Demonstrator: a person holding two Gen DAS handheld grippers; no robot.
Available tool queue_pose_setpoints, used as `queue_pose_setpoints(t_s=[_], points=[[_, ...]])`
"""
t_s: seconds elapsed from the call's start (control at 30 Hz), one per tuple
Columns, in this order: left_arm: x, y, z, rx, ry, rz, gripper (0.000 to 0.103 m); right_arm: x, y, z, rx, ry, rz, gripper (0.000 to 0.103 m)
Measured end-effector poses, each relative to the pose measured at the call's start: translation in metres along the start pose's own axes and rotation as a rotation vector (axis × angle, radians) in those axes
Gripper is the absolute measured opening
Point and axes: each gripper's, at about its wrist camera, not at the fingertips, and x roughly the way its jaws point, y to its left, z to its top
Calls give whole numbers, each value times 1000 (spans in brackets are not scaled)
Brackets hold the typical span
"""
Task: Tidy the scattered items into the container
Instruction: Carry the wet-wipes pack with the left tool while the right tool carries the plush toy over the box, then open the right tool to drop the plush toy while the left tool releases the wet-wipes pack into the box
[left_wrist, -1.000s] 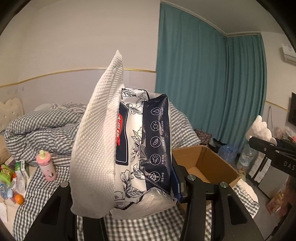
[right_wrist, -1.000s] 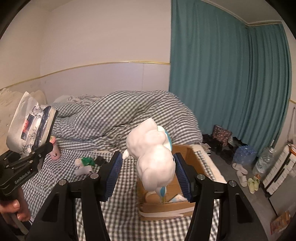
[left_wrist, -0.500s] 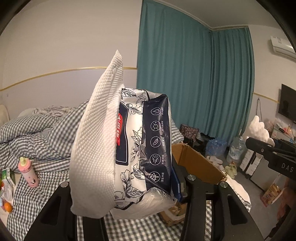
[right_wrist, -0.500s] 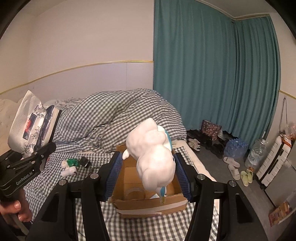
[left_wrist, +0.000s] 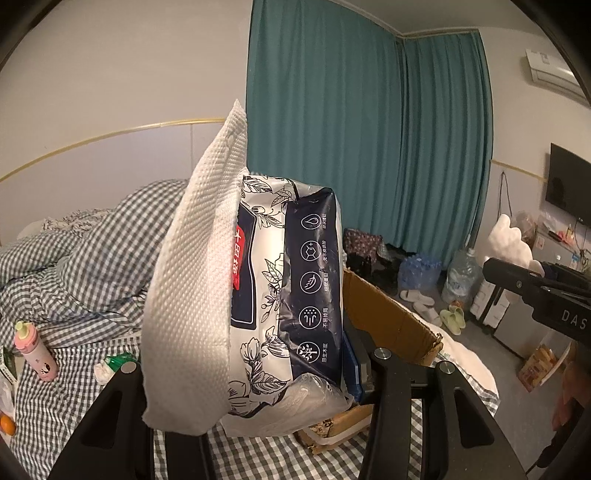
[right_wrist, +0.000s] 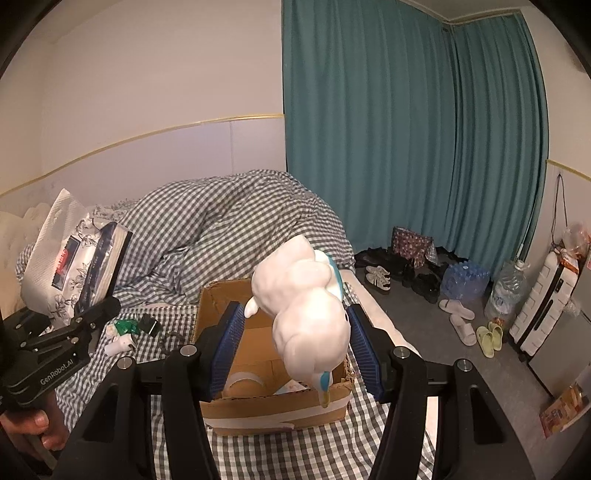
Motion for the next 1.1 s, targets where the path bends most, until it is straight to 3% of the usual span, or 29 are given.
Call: queue_pose_setpoints(t_s=[0.57, 1.1], points=[[78, -28, -4, 26, 156, -52, 49, 56, -6, -12, 10, 76, 16, 57], [152, -43, -41, 50, 293, -79, 50, 126, -6, -35, 3, 184, 41, 57]])
